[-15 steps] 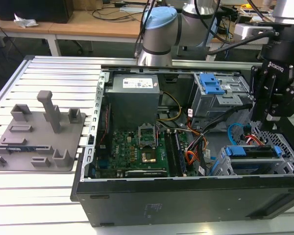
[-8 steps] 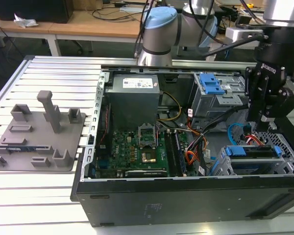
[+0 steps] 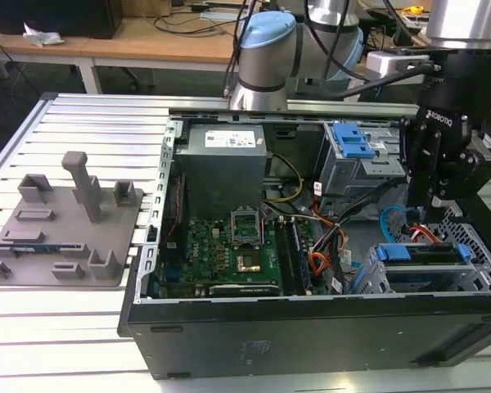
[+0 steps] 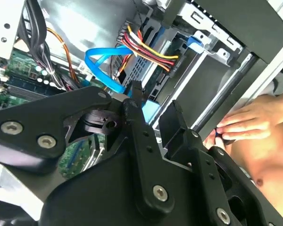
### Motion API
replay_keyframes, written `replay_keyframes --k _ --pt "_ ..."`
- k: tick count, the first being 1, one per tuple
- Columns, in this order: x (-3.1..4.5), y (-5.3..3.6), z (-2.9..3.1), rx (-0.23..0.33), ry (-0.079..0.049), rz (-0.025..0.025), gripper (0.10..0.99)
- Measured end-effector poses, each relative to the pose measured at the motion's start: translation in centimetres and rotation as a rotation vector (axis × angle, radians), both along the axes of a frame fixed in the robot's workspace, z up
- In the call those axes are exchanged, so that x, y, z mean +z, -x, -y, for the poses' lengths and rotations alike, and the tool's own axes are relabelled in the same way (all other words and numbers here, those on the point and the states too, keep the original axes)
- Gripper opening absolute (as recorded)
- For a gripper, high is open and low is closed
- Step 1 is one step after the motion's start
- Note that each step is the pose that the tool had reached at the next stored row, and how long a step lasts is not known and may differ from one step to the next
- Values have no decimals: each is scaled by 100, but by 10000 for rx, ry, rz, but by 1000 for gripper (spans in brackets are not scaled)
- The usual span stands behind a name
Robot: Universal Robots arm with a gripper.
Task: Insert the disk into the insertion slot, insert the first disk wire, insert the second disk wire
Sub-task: 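Insert the second disk wire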
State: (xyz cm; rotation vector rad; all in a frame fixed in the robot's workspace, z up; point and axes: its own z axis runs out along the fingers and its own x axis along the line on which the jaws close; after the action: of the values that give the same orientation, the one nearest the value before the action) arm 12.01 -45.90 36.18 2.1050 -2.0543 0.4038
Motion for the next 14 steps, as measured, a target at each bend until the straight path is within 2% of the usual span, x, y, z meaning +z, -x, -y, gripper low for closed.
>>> replay_keyframes --k 2,4,6,7,9,14 --pt "-10 45 -45 13 280 0 420" --pt "-41 52 -94 16 492 1 420" --pt "-56 52 -111 31 656 1 420" --pt "-74 52 -126 46 787 1 420" --pt "-103 52 -141 53 856 1 420" --pt "-119 52 -150 55 861 1 420"
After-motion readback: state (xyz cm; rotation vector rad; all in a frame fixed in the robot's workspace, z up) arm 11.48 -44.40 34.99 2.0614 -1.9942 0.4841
